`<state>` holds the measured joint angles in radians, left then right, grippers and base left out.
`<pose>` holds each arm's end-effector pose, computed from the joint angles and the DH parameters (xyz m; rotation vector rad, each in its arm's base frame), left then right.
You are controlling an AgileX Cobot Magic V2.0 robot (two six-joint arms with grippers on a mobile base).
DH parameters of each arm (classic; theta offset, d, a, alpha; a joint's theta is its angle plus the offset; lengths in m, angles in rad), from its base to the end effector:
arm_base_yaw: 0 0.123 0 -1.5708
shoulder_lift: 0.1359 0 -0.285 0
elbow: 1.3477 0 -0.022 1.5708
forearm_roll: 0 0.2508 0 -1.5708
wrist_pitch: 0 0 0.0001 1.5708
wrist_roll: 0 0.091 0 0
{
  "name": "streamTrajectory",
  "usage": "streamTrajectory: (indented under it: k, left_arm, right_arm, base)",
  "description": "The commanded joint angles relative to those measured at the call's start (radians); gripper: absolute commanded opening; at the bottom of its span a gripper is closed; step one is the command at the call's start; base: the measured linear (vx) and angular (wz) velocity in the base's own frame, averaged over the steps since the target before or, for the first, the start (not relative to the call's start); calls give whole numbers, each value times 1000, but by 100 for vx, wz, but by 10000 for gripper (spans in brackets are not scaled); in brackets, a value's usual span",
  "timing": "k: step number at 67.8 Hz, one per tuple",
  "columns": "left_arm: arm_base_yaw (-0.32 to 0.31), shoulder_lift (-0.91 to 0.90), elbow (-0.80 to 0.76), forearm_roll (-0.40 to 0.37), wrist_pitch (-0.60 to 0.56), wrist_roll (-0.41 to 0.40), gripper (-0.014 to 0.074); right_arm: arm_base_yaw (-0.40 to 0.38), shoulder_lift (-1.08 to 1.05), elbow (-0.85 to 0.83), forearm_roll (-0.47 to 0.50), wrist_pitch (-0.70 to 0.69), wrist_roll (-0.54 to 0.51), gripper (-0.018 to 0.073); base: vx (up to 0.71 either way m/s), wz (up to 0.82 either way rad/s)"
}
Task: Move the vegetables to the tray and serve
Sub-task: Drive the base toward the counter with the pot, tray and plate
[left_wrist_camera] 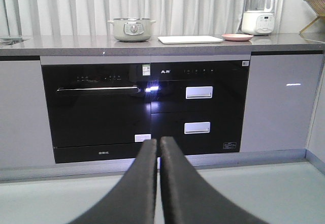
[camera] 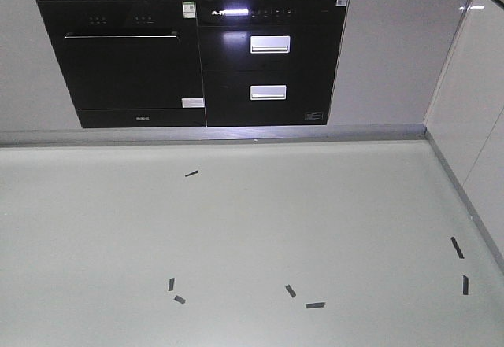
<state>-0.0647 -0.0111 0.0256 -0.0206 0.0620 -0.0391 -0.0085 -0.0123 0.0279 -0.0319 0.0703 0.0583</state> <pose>0.0566 -0.0038 0.1995 0.0049 1.5609 -0.0990 0.0568 -0.0007 0.1980 0.0292 1.5692 0.0124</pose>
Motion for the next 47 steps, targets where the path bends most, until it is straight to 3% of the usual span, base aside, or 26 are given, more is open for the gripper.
streamTrajectory:
  k: [1, 47]
  left_arm:
    - [0, -14, 27, -3, -73, -9, -6]
    - [0, -14, 27, -3, -73, -9, -6]
  right_arm:
    - [-3, -8, 16, -8, -77, -7, -6]
    - [-3, -8, 16, -8, -77, -7, -6]
  base:
    - [0, 0]
    - [0, 0]
